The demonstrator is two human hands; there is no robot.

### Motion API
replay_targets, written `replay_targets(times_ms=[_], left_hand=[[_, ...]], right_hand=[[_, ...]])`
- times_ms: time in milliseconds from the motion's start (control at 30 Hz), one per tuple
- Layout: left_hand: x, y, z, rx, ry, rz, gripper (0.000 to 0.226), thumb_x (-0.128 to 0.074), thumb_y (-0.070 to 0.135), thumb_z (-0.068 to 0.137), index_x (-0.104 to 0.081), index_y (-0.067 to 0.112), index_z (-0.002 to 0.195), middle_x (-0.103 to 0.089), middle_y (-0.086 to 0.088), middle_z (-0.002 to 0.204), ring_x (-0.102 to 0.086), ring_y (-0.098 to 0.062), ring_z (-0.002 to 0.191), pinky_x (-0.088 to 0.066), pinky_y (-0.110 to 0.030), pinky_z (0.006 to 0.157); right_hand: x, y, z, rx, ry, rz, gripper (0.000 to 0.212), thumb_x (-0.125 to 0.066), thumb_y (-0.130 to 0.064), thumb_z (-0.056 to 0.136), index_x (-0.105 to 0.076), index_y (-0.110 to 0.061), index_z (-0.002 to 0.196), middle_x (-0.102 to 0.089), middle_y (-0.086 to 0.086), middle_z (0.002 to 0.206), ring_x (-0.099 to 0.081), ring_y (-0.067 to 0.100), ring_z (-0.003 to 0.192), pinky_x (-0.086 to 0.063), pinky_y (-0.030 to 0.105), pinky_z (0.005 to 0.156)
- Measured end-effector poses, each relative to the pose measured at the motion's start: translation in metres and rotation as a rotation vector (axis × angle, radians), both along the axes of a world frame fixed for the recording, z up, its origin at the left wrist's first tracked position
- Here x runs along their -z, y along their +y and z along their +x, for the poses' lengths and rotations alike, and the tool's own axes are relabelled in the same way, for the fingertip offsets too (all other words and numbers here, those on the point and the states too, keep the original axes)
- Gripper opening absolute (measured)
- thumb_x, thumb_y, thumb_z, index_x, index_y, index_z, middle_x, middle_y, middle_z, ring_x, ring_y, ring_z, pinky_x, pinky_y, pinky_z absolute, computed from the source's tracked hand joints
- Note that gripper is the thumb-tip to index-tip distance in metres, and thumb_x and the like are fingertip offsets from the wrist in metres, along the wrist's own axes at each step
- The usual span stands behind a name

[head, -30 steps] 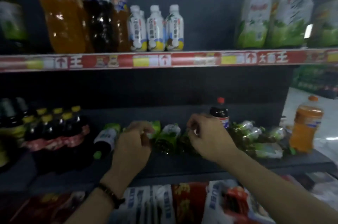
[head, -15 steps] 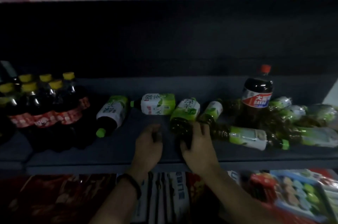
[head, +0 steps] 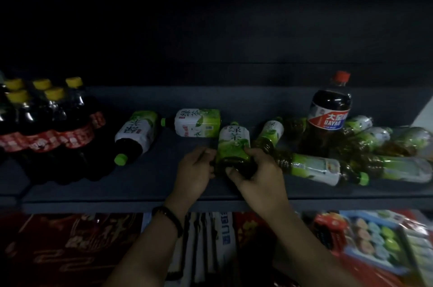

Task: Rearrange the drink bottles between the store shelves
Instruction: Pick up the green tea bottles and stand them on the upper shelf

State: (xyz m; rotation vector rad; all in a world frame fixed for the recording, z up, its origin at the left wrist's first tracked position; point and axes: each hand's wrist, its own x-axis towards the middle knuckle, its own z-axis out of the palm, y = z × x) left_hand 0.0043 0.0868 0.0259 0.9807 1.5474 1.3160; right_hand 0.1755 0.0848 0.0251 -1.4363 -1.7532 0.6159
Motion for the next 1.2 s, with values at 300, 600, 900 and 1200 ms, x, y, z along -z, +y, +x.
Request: replay_targets(times_ms=[300,600,900,1200], left_hand=[[-0.005,-0.050,0.008,0.036,-0.075,-0.269,0.036,-0.035,0.003,0.110,-0.067,0.005,0.126,-0.078,-0.018,0.107,-0.077,-0.026,0.073,-0.063,-0.030,0.053],[-0.018,-0.091,0.028,0.190,-0.351,-0.237,0.058,-0.066,0.061,0.097,-0.075,0.012,0.126,-0.080,-0.021,0.116,-0.079,-0.037,0.107,-0.065,-0.046,0.092],[-0.100,-0.143,0.097,0.247,-0.252,-0.053,0.045,-0.083,0.043,0.089,-0.076,0.010,0.119,-0.083,-0.014,0.103,-0.082,-0.031,0.093,-0.067,-0.049,0.079],[-0.251,-0.153,0.175,0.298,0.069,0.504,0.063,-0.101,0.040,0.061,-0.071,0.022,0.112,-0.084,0.002,0.104,-0.082,-0.022,0.094,-0.066,-0.053,0.086]], right_hand=[[0.000,-0.041,-0.007,-0.012,-0.171,-0.096,0.117,-0.081,-0.071,0.067,-0.022,-0.027,0.157,-0.040,0.006,0.144,-0.051,0.031,0.133,-0.053,0.047,0.104],[-0.011,-0.067,0.033,-0.091,0.018,0.037,0.094,-0.092,-0.052,0.067,-0.054,-0.030,0.150,-0.063,-0.013,0.137,-0.057,0.002,0.124,-0.041,0.010,0.096],[-0.050,-0.154,0.109,-0.098,0.053,0.278,0.101,-0.087,-0.065,0.070,-0.040,-0.045,0.157,-0.051,-0.030,0.145,-0.052,-0.007,0.132,-0.049,0.020,0.105],[-0.178,-0.178,0.186,0.100,-0.015,0.580,0.111,-0.074,-0.083,0.070,-0.031,-0.042,0.163,-0.044,-0.023,0.138,-0.047,-0.008,0.128,-0.040,0.005,0.097]])
